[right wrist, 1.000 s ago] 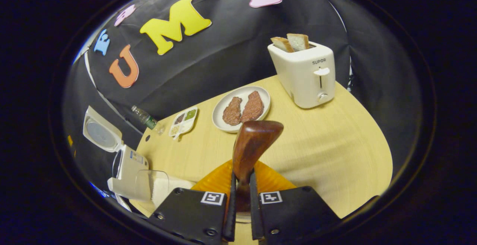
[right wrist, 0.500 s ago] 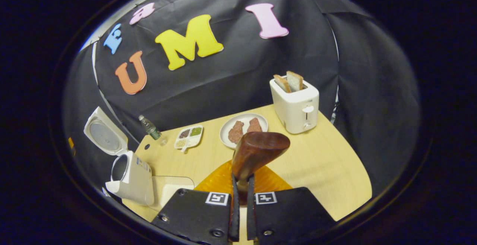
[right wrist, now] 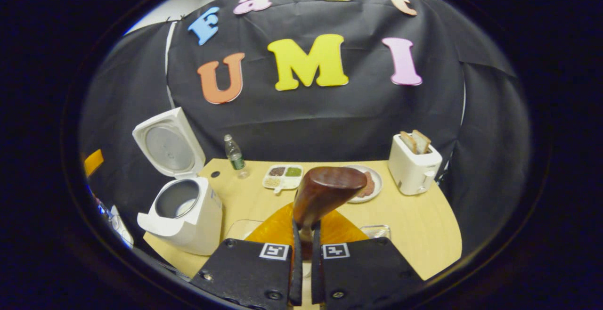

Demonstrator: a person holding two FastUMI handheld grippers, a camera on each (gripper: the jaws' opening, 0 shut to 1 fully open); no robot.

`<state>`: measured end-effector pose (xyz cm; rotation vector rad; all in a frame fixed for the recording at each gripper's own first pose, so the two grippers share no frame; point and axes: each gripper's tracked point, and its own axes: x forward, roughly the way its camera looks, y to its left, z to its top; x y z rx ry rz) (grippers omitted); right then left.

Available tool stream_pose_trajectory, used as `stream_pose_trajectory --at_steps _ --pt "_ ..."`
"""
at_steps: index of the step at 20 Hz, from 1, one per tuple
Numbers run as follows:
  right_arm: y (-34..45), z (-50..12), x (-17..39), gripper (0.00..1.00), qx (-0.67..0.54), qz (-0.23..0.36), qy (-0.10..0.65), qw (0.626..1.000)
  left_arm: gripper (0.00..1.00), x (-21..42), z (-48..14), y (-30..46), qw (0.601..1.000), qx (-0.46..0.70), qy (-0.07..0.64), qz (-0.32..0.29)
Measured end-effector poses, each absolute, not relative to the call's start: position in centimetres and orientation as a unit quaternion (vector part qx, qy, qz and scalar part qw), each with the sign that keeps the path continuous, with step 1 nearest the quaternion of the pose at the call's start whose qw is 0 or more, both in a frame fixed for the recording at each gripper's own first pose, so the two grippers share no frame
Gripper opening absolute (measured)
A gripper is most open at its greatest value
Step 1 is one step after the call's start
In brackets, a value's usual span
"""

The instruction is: Close the left gripper, press the button to open the rice cooker; take a wooden spoon from the chopstick holder with the right hand, scoop a spoonful of rice and pour it into the rice cooker, then put the wooden spoon back into the chopstick holder.

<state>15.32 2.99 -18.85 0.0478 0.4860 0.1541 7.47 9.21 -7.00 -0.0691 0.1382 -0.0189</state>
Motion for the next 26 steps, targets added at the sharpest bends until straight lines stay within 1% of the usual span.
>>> stream_pose_trajectory --at_steps 2,7,9,11,13,18,22,26 --pt "5.4 -21.8 15.4 0.12 0.010 0.086 0.258 0.962 0.96 7.2 -7.4 10.4 0.997 -0.018 0.074 -0.006" --pt "7.2 -29.2 15.8 0.13 -0.083 0.063 0.280 0.954 0.96 5.7 -8.4 12.7 0.995 -0.021 0.096 0.006" --pt "7.3 -30.8 15.8 0.13 -0.127 0.046 0.273 0.953 0.96 5.2 -9.1 13.6 0.994 -0.022 0.108 0.014" --pt "8.4 -31.9 15.5 0.13 -0.135 0.045 0.270 0.952 0.96 4.9 -9.1 14.1 0.993 -0.026 0.115 0.020" --pt "10.2 -32.8 15.2 0.13 -0.102 0.059 0.279 0.953 0.96 4.5 -9.5 14.5 0.992 -0.030 0.122 0.024" --pt "13.5 -33.4 15.1 0.13 0.043 0.081 0.313 0.945 0.96 3.8 -9.7 15.4 0.991 -0.028 0.130 0.032" --pt "14.8 -32.8 15.1 0.13 0.191 0.092 0.338 0.917 0.96 3.2 -9.8 15.5 0.990 -0.027 0.132 0.038" --pt "12.9 -32.9 15.3 0.13 0.311 0.071 0.349 0.881 0.96 2.9 -9.2 14.7 0.991 -0.017 0.130 0.039"
